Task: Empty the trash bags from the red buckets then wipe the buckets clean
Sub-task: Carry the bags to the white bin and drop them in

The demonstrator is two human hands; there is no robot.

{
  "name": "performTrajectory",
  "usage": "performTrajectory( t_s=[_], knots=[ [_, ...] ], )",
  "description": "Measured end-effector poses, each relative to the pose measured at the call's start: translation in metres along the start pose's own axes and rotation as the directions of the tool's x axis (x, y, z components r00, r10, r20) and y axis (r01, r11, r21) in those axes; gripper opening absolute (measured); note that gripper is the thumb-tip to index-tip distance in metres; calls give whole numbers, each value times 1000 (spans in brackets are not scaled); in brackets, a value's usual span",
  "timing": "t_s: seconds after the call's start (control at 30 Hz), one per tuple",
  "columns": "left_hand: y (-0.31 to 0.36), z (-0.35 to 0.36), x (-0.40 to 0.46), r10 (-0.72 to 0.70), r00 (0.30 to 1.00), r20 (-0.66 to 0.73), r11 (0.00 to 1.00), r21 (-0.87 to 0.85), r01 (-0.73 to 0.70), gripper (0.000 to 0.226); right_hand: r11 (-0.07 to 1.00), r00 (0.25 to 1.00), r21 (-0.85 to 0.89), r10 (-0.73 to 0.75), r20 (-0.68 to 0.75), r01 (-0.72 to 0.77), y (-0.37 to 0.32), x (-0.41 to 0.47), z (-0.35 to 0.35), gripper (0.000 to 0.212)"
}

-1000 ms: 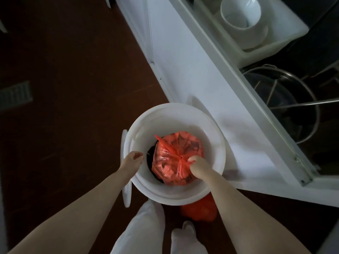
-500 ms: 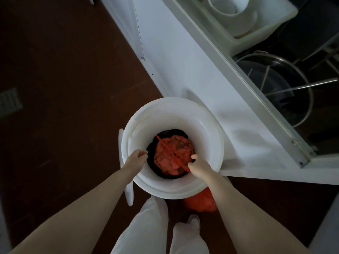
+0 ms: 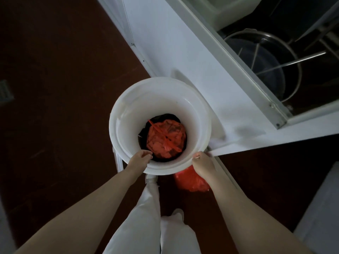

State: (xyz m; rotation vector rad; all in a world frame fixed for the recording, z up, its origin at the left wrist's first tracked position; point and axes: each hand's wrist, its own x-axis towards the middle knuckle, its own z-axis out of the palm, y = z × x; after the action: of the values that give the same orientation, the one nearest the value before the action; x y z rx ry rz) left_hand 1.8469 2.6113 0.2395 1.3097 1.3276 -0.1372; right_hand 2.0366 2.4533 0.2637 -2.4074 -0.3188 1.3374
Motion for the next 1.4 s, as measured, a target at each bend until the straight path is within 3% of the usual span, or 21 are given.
performTrajectory(
  t_s=[0.23,0.47,0.67,1.03,1.23,1.4],
  knots=[
    [-49,69,-28,-21,1000,2,1000,2,21,19,996,997,44,72,-14,-71,110,2,5,26],
    [-96,111,-38,-74,997,24,997,39,73,19,996,996,35,86,-11,-85,174,5,20,29],
    [-116,130,-14,-116,991,68,983,152,104,14,991,993,50,122,-6,-121,194,30,24,22],
    [-152,187,89,-137,976,170,958,272,87,49,989,989,47,139,-53,-137,225,140,34,46],
    [-171,211,132,-62,980,188,948,320,-1,50,994,994,39,101,-46,-99,257,207,63,53],
    [-184,215,150,-113,964,242,956,292,39,54,997,999,76,32,-3,-32,265,226,84,67]
  ],
)
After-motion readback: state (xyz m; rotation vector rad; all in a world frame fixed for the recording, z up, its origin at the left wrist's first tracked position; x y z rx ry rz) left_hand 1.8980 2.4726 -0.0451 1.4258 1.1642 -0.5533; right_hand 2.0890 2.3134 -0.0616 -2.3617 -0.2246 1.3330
